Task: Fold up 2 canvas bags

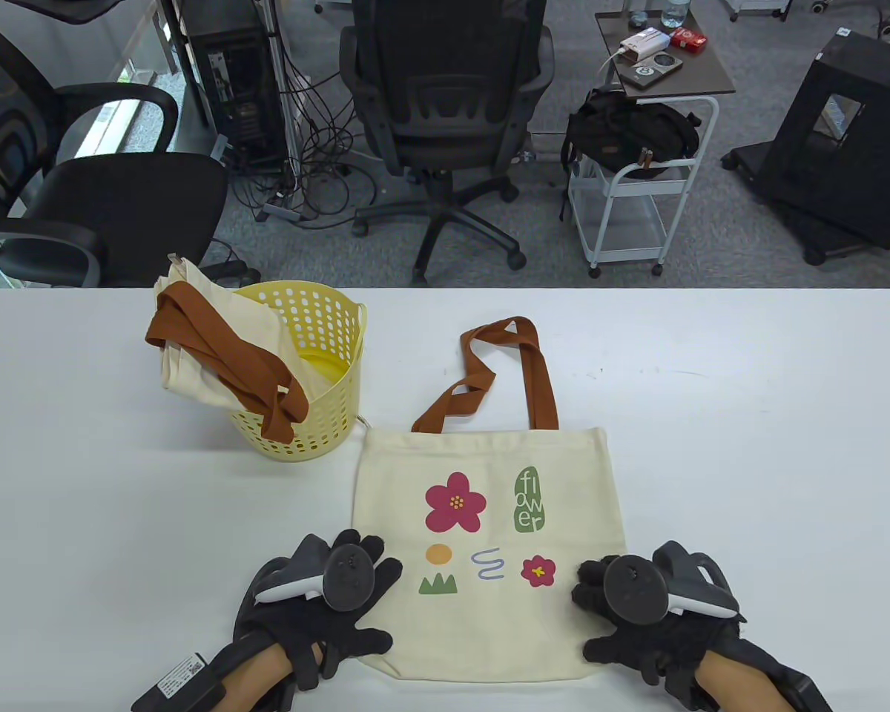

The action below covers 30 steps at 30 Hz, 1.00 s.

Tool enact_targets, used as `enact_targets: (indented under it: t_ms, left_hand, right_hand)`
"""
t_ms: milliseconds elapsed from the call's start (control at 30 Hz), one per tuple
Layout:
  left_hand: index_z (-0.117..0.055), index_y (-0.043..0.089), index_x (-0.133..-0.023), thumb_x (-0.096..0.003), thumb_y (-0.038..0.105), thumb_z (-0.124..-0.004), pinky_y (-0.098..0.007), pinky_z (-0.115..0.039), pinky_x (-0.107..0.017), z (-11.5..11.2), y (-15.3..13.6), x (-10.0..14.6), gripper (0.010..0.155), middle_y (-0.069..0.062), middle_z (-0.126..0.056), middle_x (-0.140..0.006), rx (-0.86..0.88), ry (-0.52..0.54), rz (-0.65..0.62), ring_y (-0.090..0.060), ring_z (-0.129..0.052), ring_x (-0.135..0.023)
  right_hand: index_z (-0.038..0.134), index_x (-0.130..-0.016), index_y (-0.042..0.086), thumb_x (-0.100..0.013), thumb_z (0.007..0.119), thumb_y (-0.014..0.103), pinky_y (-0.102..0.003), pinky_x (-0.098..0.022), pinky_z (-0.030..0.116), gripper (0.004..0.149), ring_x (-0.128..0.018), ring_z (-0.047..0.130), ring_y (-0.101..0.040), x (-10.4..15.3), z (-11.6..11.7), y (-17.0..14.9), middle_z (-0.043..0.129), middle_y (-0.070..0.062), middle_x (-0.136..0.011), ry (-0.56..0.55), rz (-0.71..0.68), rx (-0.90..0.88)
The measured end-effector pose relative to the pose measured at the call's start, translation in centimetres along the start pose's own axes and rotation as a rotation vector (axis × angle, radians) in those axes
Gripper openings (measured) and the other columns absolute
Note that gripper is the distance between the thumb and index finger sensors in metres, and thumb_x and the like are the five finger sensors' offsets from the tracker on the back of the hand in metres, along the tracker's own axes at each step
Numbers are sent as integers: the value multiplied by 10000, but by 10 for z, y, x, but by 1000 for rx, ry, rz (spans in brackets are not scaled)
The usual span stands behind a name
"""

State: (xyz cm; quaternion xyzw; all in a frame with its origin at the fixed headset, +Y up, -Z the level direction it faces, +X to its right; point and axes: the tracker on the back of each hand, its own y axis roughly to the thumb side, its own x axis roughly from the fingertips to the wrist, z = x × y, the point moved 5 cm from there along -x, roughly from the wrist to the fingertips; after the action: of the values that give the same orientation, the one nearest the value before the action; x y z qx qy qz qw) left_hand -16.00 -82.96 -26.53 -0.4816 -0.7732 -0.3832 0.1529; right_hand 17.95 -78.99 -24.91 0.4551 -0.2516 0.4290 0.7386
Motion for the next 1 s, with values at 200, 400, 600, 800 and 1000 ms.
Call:
enact_targets:
  t_ms: [200, 400, 600, 800, 1000]
  left_hand:
    - [-278, 363, -1065, -347, 583, -808, -620, -118, -786, 14, 11, 15, 919, 38, -37, -1136, -28, 62, -108, -344, 44, -1076]
    - [-238, 370, -1054, -329, 570, -849, -621, -178, -797, 3, 18, 14, 968, 54, -54, -1135, -195, 7, -58, -346, -18, -1099]
    - [-318, 329, -1058, -369, 548, -824, -617, -319, -801, 11, 21, 16, 883, 52, -212, -1147, -188, 121, -8, -340, -198, -1123]
    - [-535, 345, -1020, -393, 507, -824, -570, -485, -791, 26, 21, 21, 710, 68, -481, -1124, -165, 309, 52, -295, -483, -1110]
    - [-684, 345, -961, -398, 492, -827, -524, -591, -769, 38, 11, 27, 600, 64, -681, -1061, -59, 435, 84, -252, -681, -1054]
  right_hand:
    - [485, -1055, 280, -372, 895, 536, -605, -767, 482, 836, -1086, 363, -374, 5, 11, -1, 330, -39, -1178, -1, -14, 35]
    - [455, -1055, 301, -370, 922, 488, -572, -778, 454, 850, -1086, 343, -347, 7, 14, -2, 300, -25, -1176, -15, -18, 44]
    - [600, -1002, 347, -390, 920, 440, -526, -766, 556, 697, -1067, 493, -307, 10, 5, -7, 464, 16, -1155, -133, -10, 30]
    - [777, -876, 388, -401, 921, 386, -456, -653, 791, 496, -947, 798, -234, 13, -10, -7, 766, 73, -1027, -364, 63, 106]
    - [778, -873, 388, -414, 905, 390, -443, -606, 832, 476, -873, 899, -213, 16, -20, -14, 871, 59, -946, -426, 64, 39]
